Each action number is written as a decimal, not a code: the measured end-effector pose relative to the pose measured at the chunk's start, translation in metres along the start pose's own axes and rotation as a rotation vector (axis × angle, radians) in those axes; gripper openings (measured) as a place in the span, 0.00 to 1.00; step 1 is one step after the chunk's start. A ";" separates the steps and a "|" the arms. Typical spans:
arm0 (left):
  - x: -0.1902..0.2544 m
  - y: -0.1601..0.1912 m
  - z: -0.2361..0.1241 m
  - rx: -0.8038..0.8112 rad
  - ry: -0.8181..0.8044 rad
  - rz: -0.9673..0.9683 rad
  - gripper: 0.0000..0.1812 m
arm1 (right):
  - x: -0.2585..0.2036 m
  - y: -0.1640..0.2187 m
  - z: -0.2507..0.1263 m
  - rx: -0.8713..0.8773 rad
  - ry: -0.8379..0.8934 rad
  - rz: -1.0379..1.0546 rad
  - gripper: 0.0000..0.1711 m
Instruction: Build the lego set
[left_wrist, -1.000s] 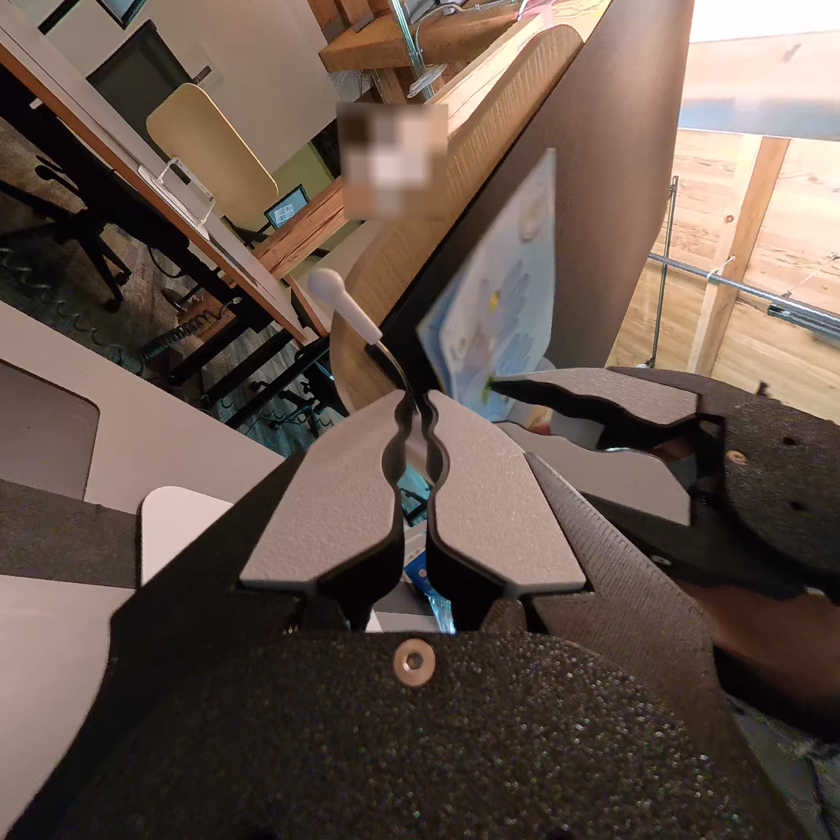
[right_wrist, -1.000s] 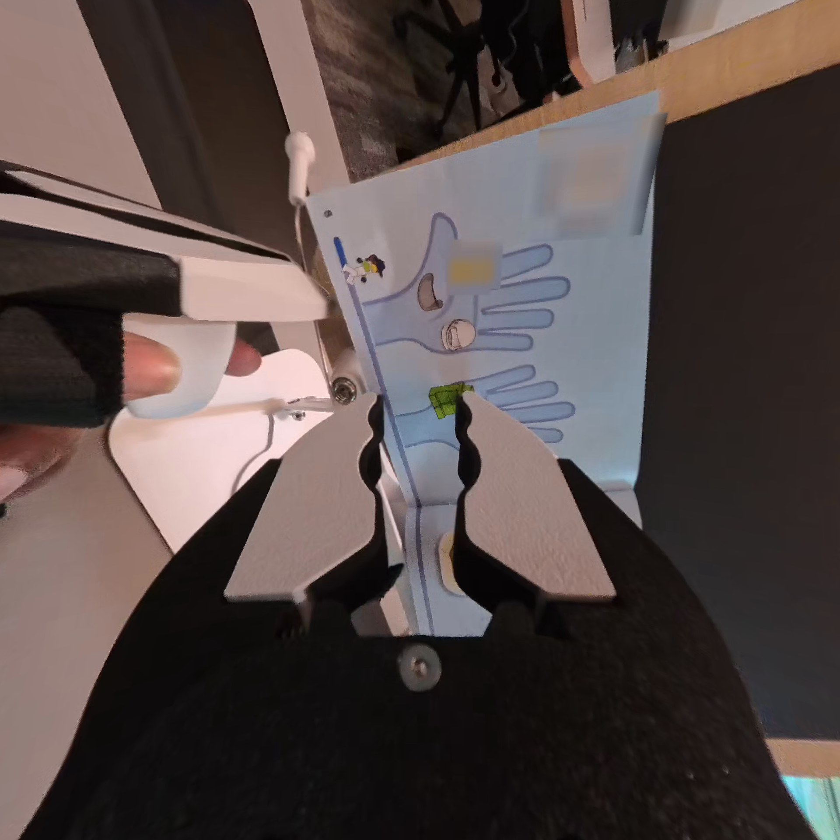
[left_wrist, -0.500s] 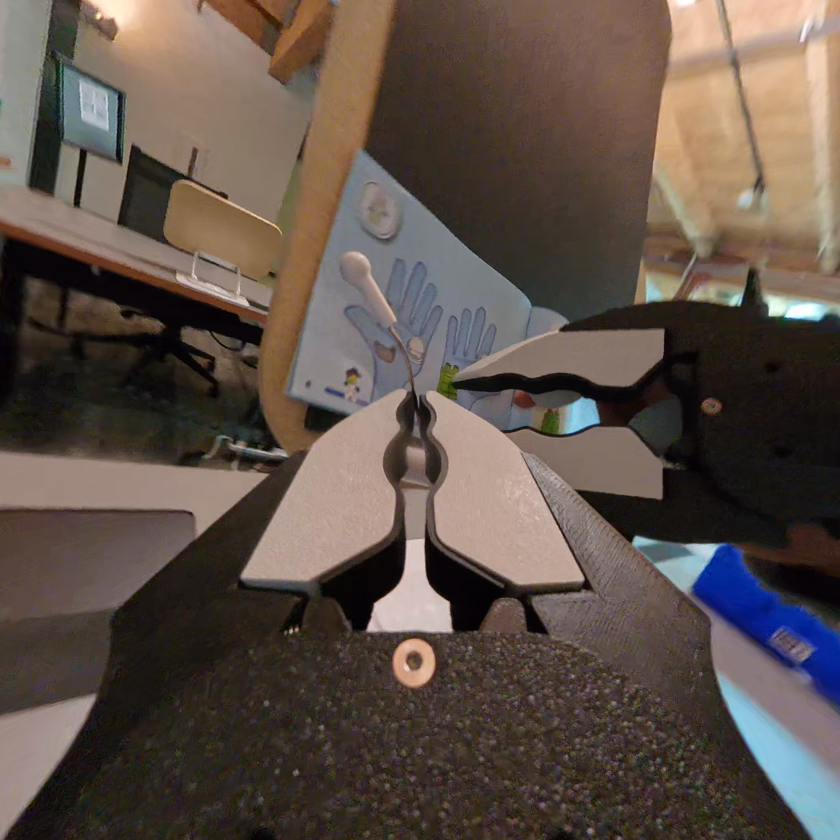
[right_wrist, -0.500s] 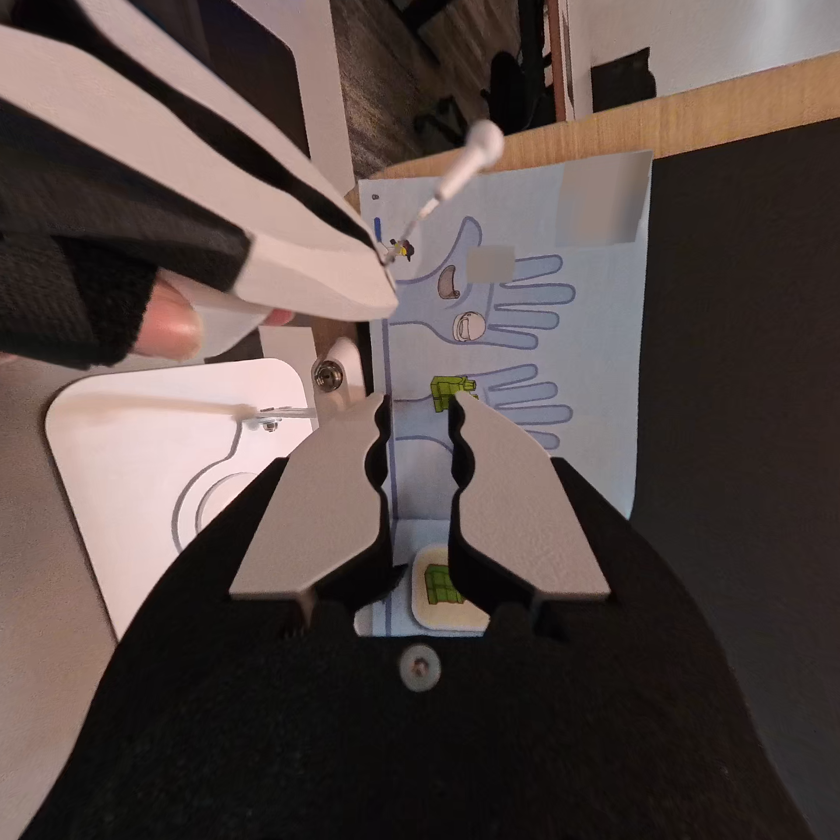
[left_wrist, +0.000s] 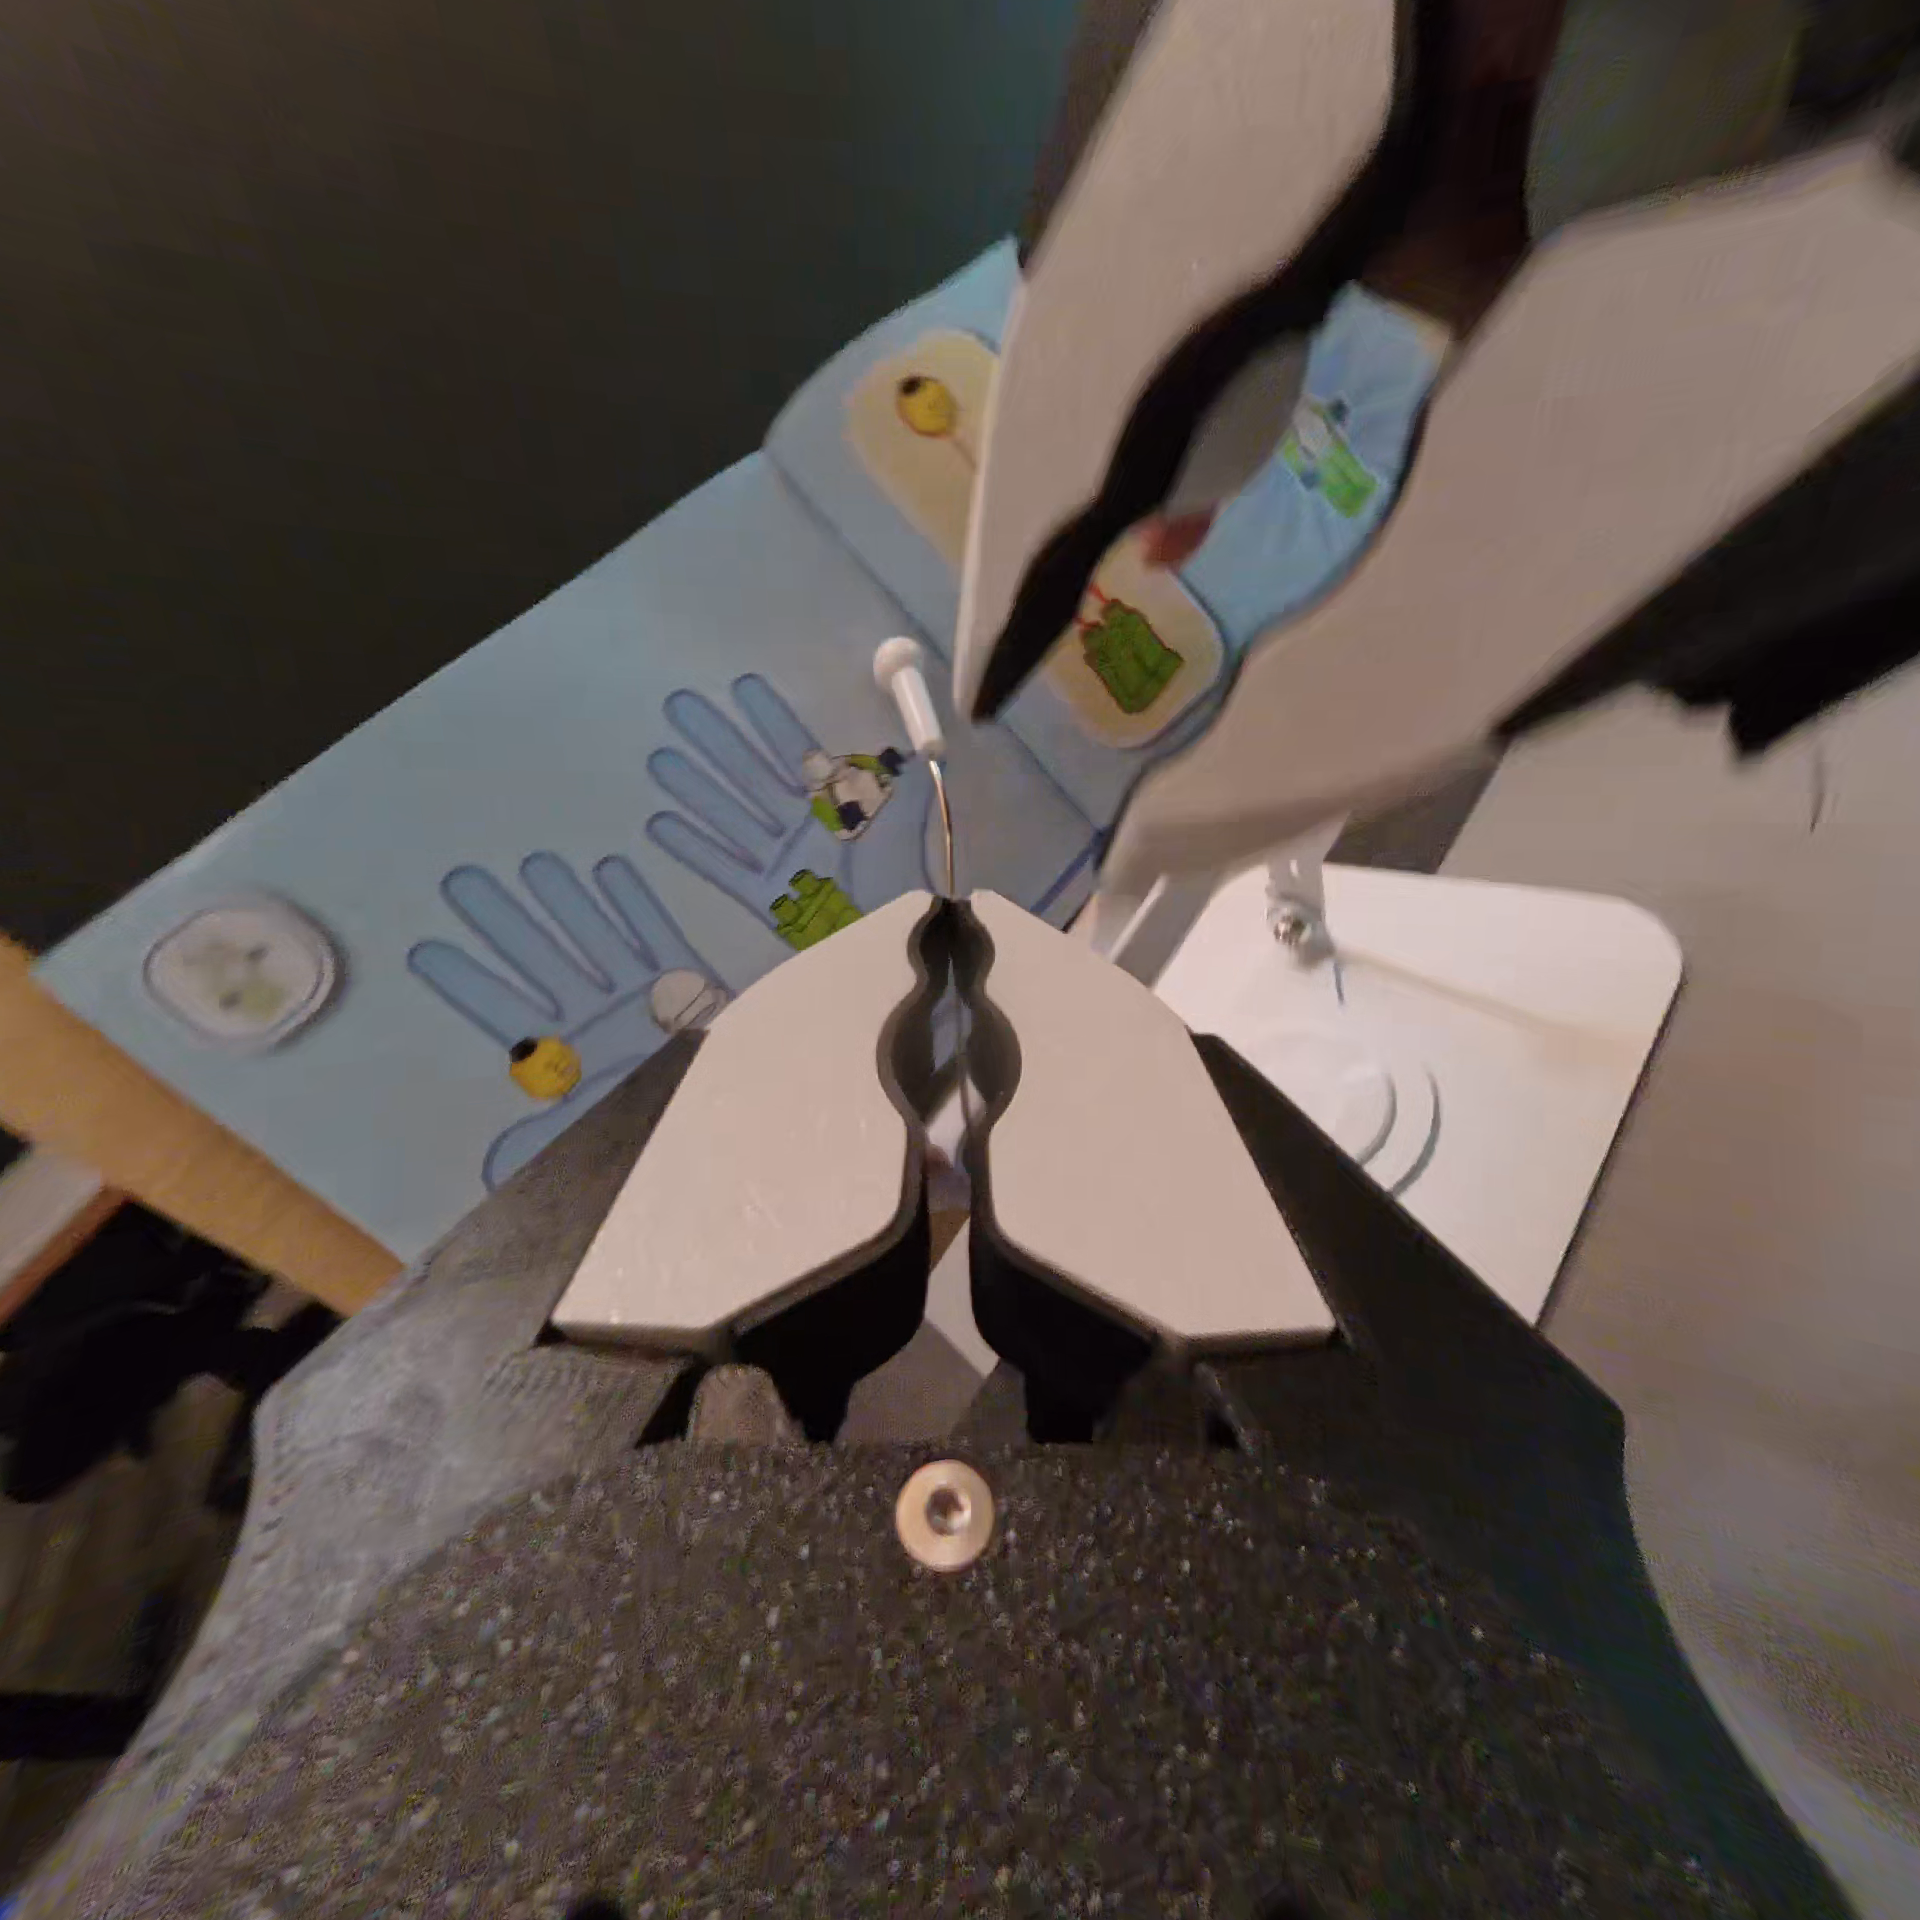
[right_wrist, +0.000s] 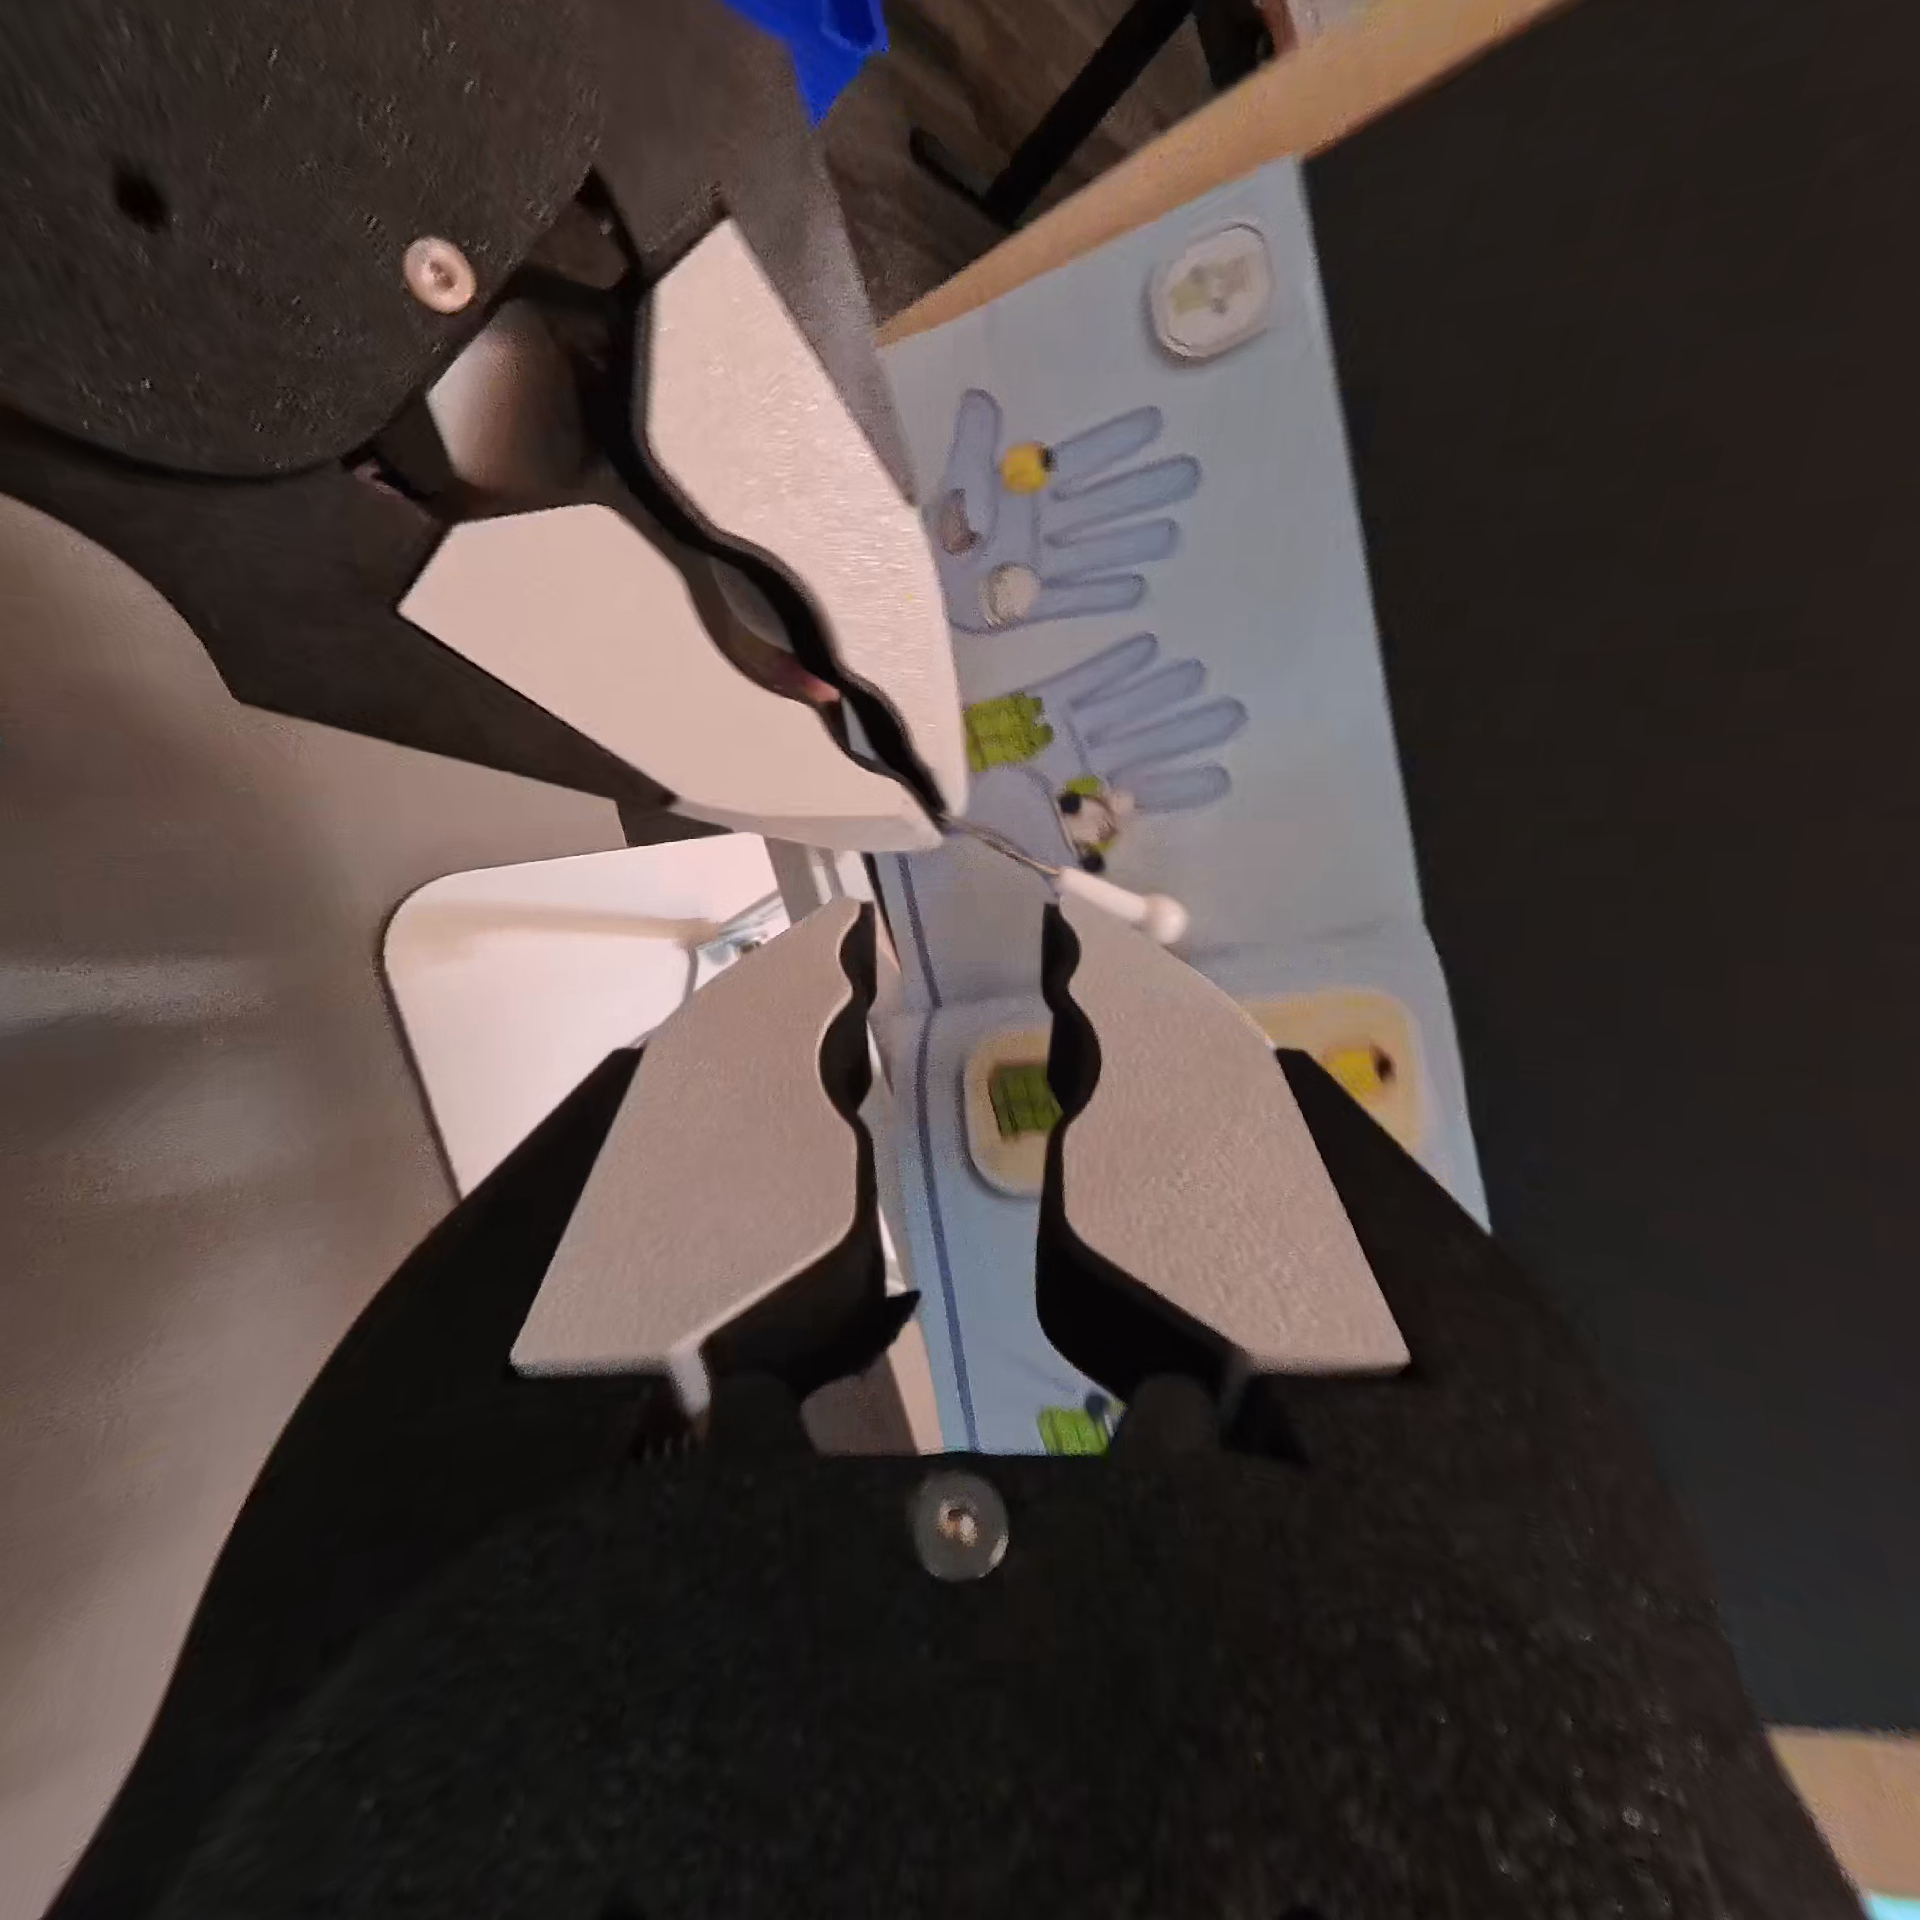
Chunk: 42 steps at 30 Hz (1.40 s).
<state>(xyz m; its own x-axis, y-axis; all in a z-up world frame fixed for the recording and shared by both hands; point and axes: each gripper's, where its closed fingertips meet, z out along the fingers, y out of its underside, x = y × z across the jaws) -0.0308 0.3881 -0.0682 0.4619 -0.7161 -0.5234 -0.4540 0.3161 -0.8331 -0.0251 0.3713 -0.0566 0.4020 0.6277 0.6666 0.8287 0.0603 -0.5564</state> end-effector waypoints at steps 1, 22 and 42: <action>0.003 0.001 0.002 -0.021 0.015 0.054 0.00 | 0.005 0.005 -0.007 0.005 0.003 0.034 0.18; 0.011 0.001 -0.001 -0.130 0.082 0.562 0.02 | 0.049 0.072 -0.023 -0.151 0.237 -0.075 0.14; 0.011 -0.010 -0.022 -0.212 0.150 0.522 0.06 | 0.048 0.076 -0.037 -0.144 0.214 0.049 0.15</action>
<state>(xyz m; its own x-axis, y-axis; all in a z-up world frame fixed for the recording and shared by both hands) -0.0382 0.3639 -0.0617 0.0295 -0.5839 -0.8113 -0.7421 0.5310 -0.4091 0.0716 0.3776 -0.0485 0.5037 0.4476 0.7389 0.8469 -0.0868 -0.5247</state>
